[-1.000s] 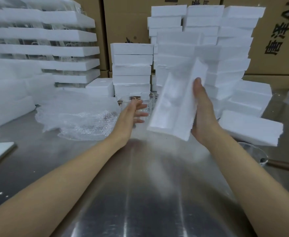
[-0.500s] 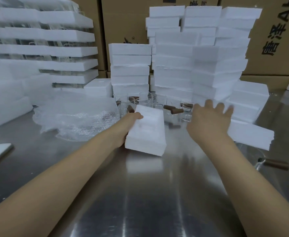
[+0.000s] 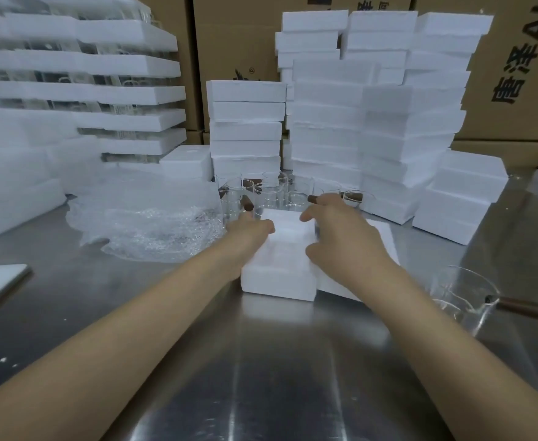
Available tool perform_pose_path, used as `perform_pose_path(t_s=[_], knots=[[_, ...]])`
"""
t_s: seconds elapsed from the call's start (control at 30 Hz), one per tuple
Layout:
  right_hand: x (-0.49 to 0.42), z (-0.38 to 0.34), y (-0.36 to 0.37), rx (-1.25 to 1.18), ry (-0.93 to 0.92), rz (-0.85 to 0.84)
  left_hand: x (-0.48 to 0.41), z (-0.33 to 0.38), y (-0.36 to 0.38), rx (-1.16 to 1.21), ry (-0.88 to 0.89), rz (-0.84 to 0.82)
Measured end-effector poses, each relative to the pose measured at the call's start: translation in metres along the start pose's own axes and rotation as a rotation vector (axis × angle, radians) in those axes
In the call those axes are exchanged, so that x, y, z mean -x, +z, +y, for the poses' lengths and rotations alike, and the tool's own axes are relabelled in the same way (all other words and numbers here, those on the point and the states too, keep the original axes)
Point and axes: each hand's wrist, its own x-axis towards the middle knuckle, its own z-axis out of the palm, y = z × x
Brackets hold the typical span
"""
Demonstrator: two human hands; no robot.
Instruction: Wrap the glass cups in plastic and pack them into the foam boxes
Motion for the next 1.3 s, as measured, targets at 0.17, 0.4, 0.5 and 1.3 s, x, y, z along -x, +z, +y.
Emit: perform_pose_path(t_s=[0.17,0.4,0.5,1.3], knots=[[-0.004,0.004,0.010,-0.267,-0.069,-0.127,0.004,0.007,-0.012,0.084,0.194,0.057],[-0.007,0.006,0.019,-0.217,-0.089,-0.151,-0.002,-0.002,-0.055,-0.987,0.470,0.611],[-0.006,0.005,0.022,-0.127,-0.099,-0.208,-0.002,-0.006,-0.056,-1.060,0.171,0.456],[-0.010,0.018,-0.008,-0.019,0.068,0.027,0.041,0.013,-0.033,-0.653,0.852,-0.297]])
